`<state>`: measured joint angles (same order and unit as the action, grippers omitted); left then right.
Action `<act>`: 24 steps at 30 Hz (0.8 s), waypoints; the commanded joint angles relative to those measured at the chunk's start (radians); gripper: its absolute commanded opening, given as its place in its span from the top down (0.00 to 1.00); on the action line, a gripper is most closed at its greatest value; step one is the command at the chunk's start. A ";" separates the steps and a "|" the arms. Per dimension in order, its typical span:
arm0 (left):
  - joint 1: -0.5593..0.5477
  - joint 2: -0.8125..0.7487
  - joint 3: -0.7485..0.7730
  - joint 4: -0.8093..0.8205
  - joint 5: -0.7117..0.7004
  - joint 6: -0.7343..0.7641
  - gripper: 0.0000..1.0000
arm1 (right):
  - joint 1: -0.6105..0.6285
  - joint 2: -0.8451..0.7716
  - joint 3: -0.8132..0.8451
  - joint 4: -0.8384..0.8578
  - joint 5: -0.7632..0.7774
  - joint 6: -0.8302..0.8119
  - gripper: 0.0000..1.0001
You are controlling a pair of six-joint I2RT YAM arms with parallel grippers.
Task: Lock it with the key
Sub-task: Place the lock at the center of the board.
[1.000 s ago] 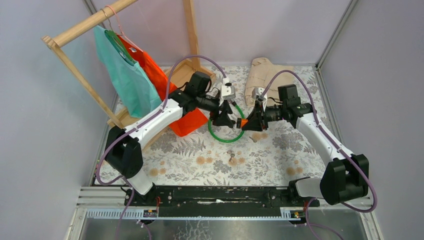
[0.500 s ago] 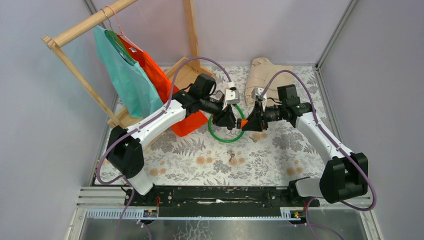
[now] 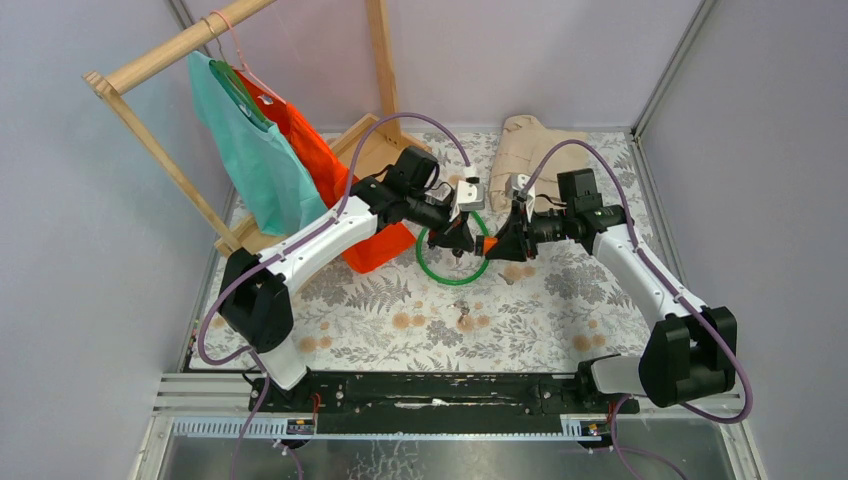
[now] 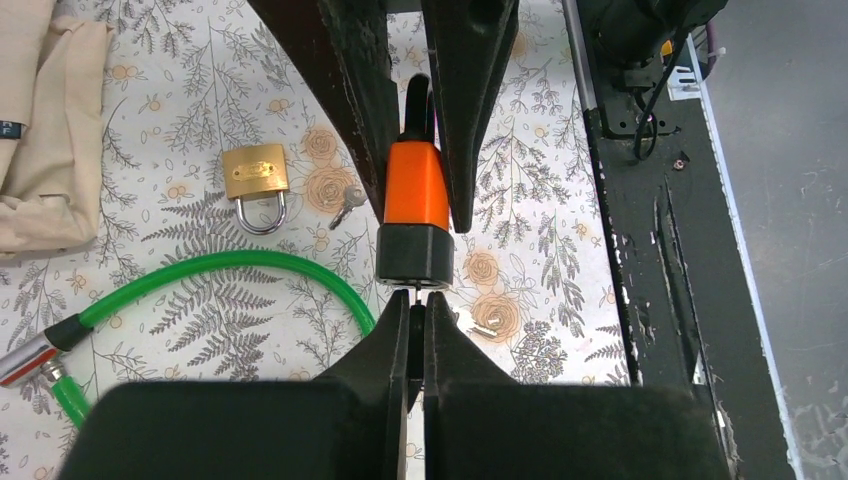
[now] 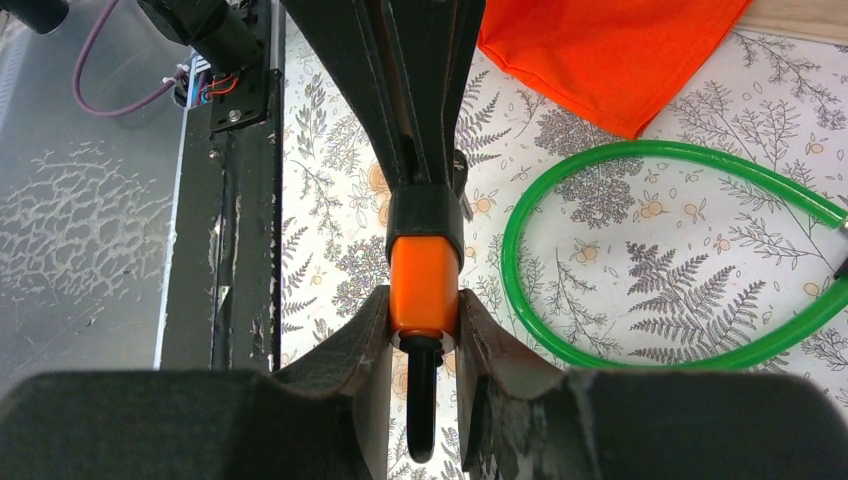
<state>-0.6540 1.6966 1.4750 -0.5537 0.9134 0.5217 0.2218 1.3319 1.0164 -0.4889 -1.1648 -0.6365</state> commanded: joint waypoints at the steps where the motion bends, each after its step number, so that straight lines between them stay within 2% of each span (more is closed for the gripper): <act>1: 0.027 -0.029 0.021 -0.079 -0.021 0.041 1.00 | -0.039 -0.042 0.039 0.025 -0.010 -0.023 1.00; 6: 0.050 -0.045 0.030 -0.079 -0.039 0.033 1.00 | -0.068 -0.058 0.045 0.018 0.012 -0.026 1.00; 12: 0.086 -0.062 0.021 -0.050 -0.090 -0.010 1.00 | -0.193 -0.101 0.045 0.010 -0.019 -0.034 1.00; 16: 0.089 -0.075 -0.004 -0.005 -0.090 -0.030 1.00 | -0.210 -0.105 0.047 0.049 -0.007 0.034 1.00; 20: 0.044 -0.080 -0.030 0.018 -0.154 0.001 1.00 | -0.210 -0.093 0.034 0.155 0.129 0.176 1.00; 24: -0.043 -0.089 -0.066 0.012 -0.237 0.090 1.00 | -0.209 -0.027 0.111 0.041 0.368 0.166 1.00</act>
<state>-0.6235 1.6375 1.4448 -0.5751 0.7647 0.5270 0.0113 1.2621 1.0260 -0.4316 -1.0103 -0.5205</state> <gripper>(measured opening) 0.034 0.292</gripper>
